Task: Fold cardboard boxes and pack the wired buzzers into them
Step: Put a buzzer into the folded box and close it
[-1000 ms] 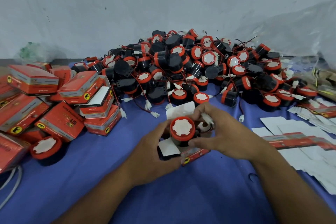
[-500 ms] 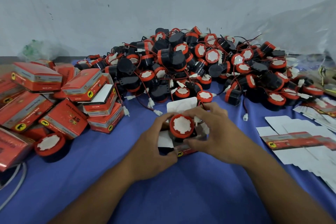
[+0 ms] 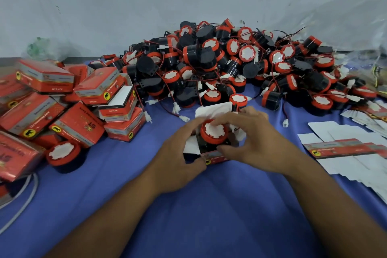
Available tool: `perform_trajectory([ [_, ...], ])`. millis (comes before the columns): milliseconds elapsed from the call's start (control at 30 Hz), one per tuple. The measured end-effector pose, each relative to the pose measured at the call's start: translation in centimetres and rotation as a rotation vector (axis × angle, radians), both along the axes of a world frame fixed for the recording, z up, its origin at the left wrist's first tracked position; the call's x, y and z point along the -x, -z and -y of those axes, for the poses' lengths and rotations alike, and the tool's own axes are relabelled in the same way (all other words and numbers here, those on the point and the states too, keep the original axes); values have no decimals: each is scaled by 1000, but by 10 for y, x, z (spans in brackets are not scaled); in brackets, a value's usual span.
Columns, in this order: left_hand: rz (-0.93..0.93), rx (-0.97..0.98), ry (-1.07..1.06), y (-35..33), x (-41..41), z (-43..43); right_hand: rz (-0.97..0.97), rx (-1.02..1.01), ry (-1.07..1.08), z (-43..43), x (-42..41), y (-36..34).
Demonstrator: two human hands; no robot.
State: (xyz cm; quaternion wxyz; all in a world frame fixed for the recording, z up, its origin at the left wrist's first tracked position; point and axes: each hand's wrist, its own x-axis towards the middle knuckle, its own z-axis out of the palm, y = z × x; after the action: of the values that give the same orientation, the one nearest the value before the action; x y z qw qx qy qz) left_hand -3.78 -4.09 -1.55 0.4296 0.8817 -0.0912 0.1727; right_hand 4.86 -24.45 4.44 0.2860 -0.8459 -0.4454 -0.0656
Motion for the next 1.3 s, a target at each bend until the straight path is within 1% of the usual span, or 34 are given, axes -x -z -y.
perform_trajectory([
  [133,4,-41,-11,1,2,-1,15,63,-5,0,0,3],
  [300,61,-117,-23,2,-1,-3,-61,218,-164,-7,-1,12],
  [400,64,-100,-69,1,-2,-1,-94,236,-200,-6,-4,16],
  [467,43,-80,-112,2,-2,0,-193,123,-178,-3,-7,14],
  [533,25,-69,-136,2,-2,0,-277,-98,-126,2,-11,12],
  [567,23,-65,-141,1,-2,0,-287,-183,-91,4,-12,11],
  [633,33,-76,-151,-2,-2,0,-305,-273,-49,2,-12,11],
  [767,48,-92,-177,-3,-3,2,-382,-365,-35,-2,-12,13],
  [867,41,-102,-172,-3,-2,1,-371,-357,-3,-2,-14,10],
  [1000,45,-101,-169,-4,-1,2,-287,-311,-3,-1,-13,8],
  [1133,60,-114,-170,-5,-2,2,-281,-409,67,-3,-12,8],
  [1200,66,-122,-175,-4,-2,2,-330,-500,140,-7,-10,11],
  [1267,65,-130,-171,-4,-3,2,-454,-597,223,-11,-10,13],
  [1300,68,-135,-165,-4,-3,2,-481,-614,259,-12,-11,15],
])
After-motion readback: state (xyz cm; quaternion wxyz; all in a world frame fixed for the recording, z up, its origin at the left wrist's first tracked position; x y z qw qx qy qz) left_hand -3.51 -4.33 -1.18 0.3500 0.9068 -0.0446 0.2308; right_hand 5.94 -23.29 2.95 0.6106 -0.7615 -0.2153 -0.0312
